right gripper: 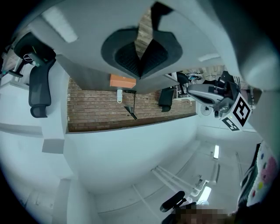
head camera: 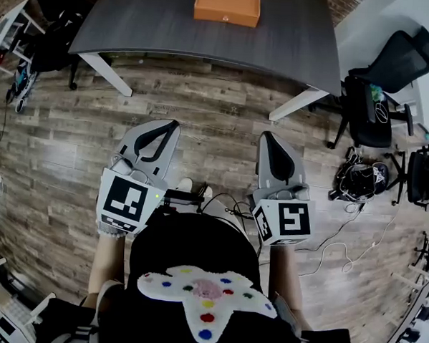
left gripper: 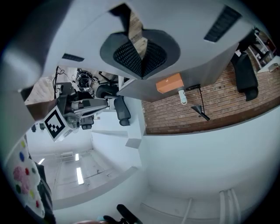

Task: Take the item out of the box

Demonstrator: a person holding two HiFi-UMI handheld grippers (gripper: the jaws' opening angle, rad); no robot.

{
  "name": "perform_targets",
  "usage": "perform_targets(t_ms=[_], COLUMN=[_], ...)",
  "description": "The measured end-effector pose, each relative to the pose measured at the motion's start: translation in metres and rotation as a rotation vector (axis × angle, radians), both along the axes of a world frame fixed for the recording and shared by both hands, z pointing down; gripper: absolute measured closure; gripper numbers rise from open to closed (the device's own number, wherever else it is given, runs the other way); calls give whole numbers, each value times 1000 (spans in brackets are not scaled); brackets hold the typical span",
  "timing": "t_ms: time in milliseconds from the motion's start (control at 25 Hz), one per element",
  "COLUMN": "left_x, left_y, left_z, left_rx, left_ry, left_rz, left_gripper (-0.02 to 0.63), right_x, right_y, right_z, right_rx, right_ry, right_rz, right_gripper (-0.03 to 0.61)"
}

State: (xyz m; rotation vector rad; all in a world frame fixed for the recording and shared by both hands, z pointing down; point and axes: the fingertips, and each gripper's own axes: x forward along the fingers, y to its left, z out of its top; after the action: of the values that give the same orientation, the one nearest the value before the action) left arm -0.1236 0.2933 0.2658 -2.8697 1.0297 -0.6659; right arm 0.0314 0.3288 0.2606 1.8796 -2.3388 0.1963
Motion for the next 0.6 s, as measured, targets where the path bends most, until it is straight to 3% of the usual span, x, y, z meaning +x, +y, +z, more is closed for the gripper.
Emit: perform_targets(t_ms=[320,600], left_x=[-4,11], left_y=[21,39], left_z=[-12,-19], left_rx=[53,74], left_ry=[10,25], left_rz=[-88,-82], left_gripper=[610,609], right_x=[4,19], right_y=[23,38], right_z=[4,-4], right_rx=[6,39], right_ry=[1,16], right_rz=[-49,-42], right_gripper=[569,569])
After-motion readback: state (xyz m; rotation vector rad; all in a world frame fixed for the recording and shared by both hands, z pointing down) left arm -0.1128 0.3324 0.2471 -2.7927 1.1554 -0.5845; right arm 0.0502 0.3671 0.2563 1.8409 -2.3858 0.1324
